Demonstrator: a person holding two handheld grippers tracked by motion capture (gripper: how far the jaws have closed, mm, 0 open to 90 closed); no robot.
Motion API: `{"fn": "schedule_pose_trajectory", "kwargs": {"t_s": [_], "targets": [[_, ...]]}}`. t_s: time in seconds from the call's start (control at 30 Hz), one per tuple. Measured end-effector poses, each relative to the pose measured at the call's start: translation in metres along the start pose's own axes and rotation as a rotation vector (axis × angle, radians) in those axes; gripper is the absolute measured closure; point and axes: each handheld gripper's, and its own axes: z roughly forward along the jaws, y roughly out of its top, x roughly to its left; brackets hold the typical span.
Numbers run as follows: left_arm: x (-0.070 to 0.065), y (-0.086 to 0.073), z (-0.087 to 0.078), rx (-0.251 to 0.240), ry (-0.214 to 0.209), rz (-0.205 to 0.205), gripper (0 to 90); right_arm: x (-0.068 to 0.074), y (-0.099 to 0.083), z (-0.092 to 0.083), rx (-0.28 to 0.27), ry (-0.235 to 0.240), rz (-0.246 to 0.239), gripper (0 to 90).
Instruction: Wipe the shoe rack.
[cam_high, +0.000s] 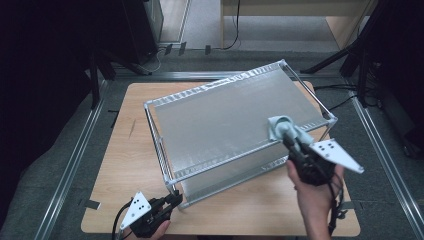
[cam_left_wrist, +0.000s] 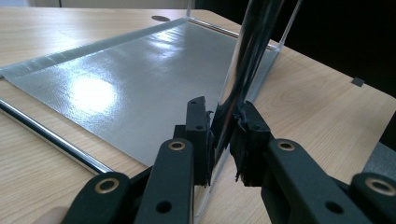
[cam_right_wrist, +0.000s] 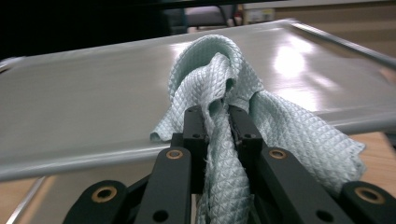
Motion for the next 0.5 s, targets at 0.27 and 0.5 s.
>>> {"fn": "schedule_pose_trajectory", "kwargs": {"t_s": [0.27,0.5], "targets": [[0.000,0.000,0.000,-0.001,0.003,0.006,78.0,0.089,-0.014,-0.001,0.015,0.237,-0.089,79.2],[-0.002,0.001,0.004,0.000,-0.002,0.018,78.4,0.129,-0.020,0.001,0.036,0.394,-0.096,79.1]]}}
